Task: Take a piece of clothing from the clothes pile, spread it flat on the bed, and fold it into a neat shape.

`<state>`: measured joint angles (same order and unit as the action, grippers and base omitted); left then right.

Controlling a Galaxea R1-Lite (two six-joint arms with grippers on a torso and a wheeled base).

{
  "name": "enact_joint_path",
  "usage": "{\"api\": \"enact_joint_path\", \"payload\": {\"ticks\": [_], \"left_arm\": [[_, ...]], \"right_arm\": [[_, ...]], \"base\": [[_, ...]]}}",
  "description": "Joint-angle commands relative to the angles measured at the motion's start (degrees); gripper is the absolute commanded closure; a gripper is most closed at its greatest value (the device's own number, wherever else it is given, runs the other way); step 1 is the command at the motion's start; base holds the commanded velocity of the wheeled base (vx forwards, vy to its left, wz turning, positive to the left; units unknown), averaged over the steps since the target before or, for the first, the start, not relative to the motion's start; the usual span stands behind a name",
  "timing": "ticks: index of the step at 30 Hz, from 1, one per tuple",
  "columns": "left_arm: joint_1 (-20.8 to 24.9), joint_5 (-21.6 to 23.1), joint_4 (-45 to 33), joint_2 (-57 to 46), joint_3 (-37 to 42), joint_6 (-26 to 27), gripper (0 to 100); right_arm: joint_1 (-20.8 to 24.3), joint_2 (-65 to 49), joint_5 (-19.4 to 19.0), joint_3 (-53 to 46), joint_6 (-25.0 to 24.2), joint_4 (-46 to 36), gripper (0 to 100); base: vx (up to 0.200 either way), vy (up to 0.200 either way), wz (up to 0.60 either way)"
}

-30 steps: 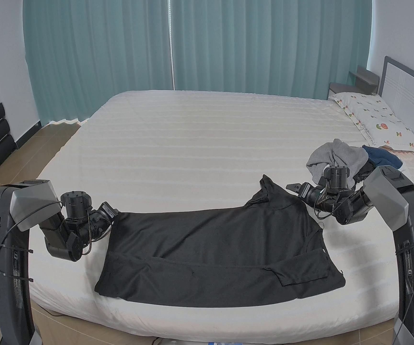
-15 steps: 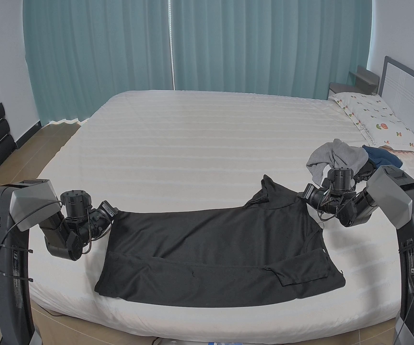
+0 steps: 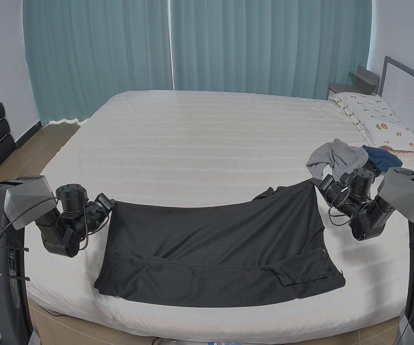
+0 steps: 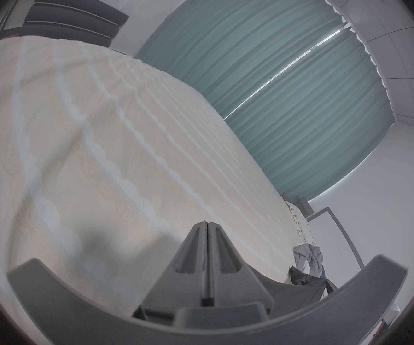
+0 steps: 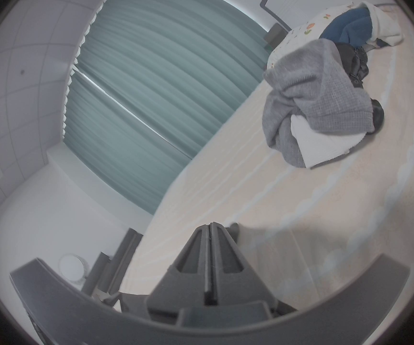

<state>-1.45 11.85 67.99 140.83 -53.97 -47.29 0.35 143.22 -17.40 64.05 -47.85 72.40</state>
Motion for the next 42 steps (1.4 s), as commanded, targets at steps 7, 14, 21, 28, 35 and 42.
{"api": "enact_joint_path", "payload": {"ticks": [7, 14, 21, 28, 35, 42], "left_arm": [[-2.15, -0.07, 3.12, -1.69, 1.58, -0.17, 100], [-2.59, -0.07, 3.29, -2.13, 2.20, -0.26, 100], [-3.03, 0.02, 4.08, -2.93, 3.08, -0.26, 100], [-3.12, 0.72, 4.00, -6.53, 6.42, 0.00, 100], [-3.21, 0.81, 4.00, -6.09, 8.18, 4.84, 100], [-3.30, 0.81, 4.08, -6.35, 8.97, 6.59, 100]], "right_arm": [[-0.71, 4.62, -0.53, 0.46, -3.39, 5.30, 100], [-0.44, 5.76, -0.45, 1.87, -3.39, 5.65, 100], [-0.62, 4.97, -0.53, 0.99, -3.39, 5.73, 100], [-2.11, 1.89, -3.61, -4.20, -2.43, 5.82, 100], [-2.55, -1.97, -6.69, -11.75, -2.16, 10.48, 100], [-3.17, -3.47, -7.92, -17.38, 2.58, 11.45, 100]], "base": [[0.000, 0.000, 0.00], [0.000, 0.000, 0.00], [0.000, 0.000, 0.00], [0.000, 0.000, 0.00], [0.000, 0.000, 0.00], [0.000, 0.000, 0.00]]}}
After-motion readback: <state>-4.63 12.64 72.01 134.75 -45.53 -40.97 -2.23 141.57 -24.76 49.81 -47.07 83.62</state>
